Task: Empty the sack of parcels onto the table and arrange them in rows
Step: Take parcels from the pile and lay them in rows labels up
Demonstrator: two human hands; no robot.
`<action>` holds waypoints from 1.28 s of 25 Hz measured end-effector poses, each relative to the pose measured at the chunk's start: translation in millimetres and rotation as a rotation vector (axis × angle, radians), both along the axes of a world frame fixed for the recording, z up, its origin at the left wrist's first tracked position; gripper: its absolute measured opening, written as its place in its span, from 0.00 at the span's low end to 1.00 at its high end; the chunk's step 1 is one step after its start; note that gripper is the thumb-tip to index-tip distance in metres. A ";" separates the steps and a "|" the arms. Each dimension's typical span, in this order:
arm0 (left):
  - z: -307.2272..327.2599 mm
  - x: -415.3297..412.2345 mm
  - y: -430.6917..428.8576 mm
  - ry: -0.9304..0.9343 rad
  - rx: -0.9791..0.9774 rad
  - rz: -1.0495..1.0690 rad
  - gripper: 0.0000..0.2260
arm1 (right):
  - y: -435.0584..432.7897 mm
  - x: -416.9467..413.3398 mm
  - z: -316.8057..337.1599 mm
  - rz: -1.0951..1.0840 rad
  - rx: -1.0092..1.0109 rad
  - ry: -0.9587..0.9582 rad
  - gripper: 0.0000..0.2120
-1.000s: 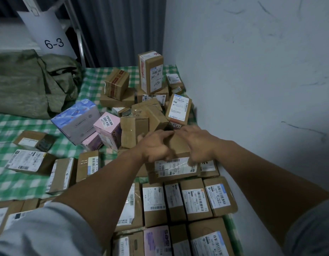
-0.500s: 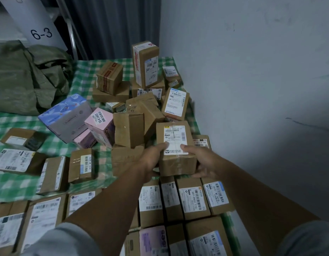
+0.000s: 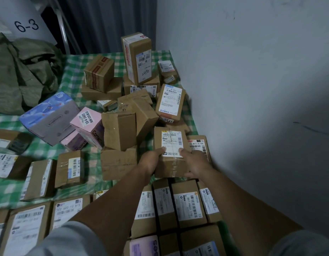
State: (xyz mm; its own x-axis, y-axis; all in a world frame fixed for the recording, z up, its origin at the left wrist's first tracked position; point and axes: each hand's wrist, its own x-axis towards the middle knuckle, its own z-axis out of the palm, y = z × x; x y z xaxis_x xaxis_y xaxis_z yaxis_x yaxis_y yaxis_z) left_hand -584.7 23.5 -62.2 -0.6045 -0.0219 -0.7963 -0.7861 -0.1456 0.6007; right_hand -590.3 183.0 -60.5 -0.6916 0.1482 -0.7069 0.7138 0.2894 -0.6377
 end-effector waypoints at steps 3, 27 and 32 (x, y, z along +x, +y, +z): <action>-2.8 0.1 7.7 -0.015 0.029 0.029 0.12 | 2.5 -1.3 -9.7 0.055 0.079 0.057 0.17; -44.2 19.7 4.5 0.095 -0.480 -0.405 0.13 | 0.0 22.6 -33.6 0.443 0.536 0.201 0.09; -26.6 16.8 1.4 0.163 -0.496 -0.344 0.16 | 5.9 20.1 -25.1 0.408 0.590 0.192 0.07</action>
State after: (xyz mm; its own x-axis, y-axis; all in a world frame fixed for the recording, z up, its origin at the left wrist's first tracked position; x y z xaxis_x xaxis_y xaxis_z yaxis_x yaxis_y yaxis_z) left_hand -567.9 24.8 -88.8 -0.7558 -0.1476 -0.6380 -0.6305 0.4270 0.6482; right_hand -570.2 189.0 -85.7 -0.8764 0.1706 -0.4503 0.3676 0.8411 -0.3967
